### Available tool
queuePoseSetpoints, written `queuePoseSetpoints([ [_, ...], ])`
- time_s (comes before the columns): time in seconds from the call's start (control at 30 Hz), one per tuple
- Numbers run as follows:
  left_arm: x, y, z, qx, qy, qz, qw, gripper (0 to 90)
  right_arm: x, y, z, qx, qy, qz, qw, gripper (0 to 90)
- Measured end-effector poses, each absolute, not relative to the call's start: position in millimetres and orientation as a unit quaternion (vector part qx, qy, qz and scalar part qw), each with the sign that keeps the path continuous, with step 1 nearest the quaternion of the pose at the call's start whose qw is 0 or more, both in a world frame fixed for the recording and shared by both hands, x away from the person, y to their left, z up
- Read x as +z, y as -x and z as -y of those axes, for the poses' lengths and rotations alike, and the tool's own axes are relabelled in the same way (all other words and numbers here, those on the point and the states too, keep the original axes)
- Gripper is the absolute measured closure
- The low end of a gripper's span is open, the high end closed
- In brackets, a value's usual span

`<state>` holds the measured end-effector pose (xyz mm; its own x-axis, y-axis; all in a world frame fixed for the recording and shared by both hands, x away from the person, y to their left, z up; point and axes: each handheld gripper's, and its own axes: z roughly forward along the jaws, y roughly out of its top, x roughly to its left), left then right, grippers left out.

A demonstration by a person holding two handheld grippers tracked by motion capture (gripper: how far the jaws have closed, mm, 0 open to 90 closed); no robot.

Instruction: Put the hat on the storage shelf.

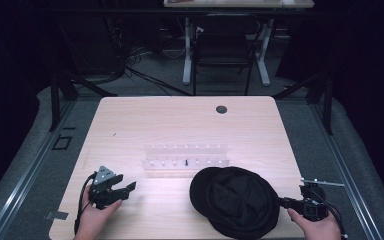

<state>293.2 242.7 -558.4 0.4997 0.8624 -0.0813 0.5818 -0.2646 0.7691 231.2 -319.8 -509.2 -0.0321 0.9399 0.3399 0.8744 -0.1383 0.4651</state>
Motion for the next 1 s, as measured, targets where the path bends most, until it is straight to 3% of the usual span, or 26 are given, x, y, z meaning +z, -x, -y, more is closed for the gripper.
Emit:
queuePoseSetpoints([
  [0.23, -558.8, -293.4, -243.3, 0.183, -0.773, -0.466, 0.391, 39.5, -518.2, -235.1, 316.8, 0.280, -0.696, -0.660, 0.043, 67.9],
  [0.5, -558.8, -293.7, -242.5, 0.181, -0.775, -0.465, 0.388, 39.5, -520.9, -239.5, 313.7, 0.263, -0.685, -0.679, 0.040, 84.0],
  [1.0, -560.0, -293.9, -240.6, 0.180, -0.776, -0.464, 0.387, 40.0, -514.3, -266.6, 324.5, 0.239, -0.680, -0.692, 0.037, 87.5],
])
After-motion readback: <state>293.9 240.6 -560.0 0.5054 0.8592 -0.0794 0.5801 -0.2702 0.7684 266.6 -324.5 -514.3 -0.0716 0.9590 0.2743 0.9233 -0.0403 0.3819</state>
